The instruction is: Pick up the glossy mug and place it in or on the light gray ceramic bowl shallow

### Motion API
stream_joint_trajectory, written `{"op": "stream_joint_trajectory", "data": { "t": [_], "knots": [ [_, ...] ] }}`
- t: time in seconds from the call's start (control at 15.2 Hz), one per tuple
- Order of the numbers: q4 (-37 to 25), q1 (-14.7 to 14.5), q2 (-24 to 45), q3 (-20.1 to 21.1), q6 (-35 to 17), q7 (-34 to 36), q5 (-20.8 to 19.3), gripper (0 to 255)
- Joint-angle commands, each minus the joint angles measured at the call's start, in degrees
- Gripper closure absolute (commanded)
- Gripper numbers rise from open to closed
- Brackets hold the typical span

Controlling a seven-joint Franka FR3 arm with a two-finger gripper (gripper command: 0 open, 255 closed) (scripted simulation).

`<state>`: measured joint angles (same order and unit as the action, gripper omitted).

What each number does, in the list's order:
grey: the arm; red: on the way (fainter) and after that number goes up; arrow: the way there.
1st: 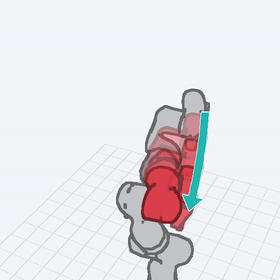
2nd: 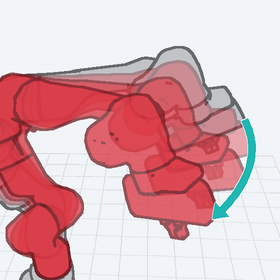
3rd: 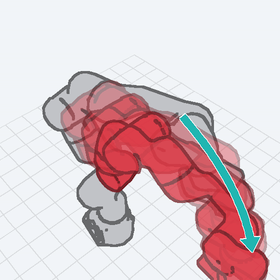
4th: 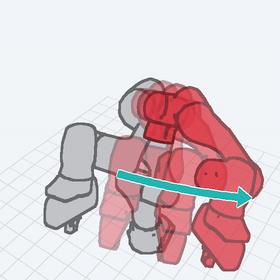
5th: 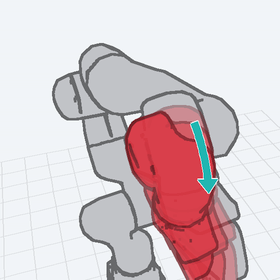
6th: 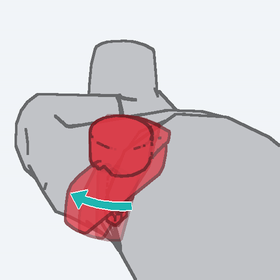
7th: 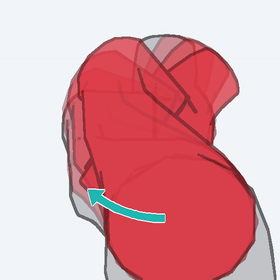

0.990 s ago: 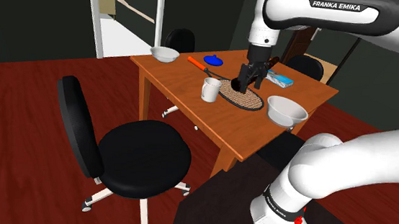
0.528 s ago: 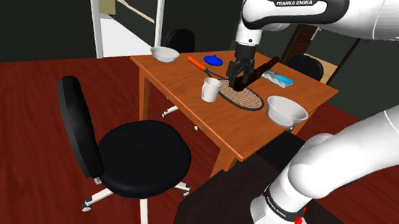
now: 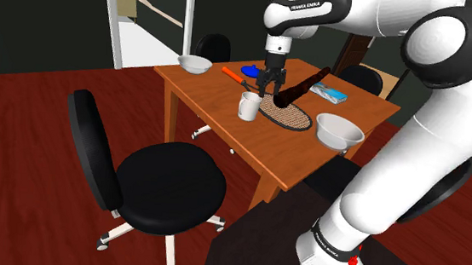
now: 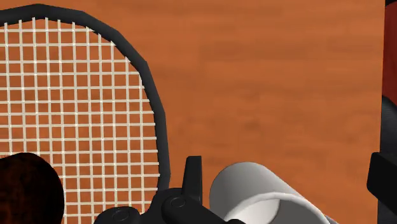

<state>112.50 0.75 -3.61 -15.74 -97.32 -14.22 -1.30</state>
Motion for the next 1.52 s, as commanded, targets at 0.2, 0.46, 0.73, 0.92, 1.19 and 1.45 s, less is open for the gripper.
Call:
{"op": "stream_joint_trajectory", "data": {
  "t": [0.2, 0.46, 0.73, 0.92, 1.19, 1.45],
  "knots": [
    [-11.5, 1.49, 12.5, -1.31, 0.32, -4.21, 3.84, 0],
    [-14.33, 2.36, 16.72, -1.39, -0.57, -5.54, 5.2, 0],
    [-11.04, 2.23, 16.54, -1.32, -3.69, -5.56, 5.21, 0],
    [-9.81, 2.18, 16.53, -1.3, -4.9, -5.58, 5.23, 0],
    [-9.81, 2.19, 16.53, -1.3, -4.9, -5.58, 5.23, 0],
    [-9.82, 2.19, 16.53, -1.3, -4.89, -5.58, 5.23, 255]
  ]
}}
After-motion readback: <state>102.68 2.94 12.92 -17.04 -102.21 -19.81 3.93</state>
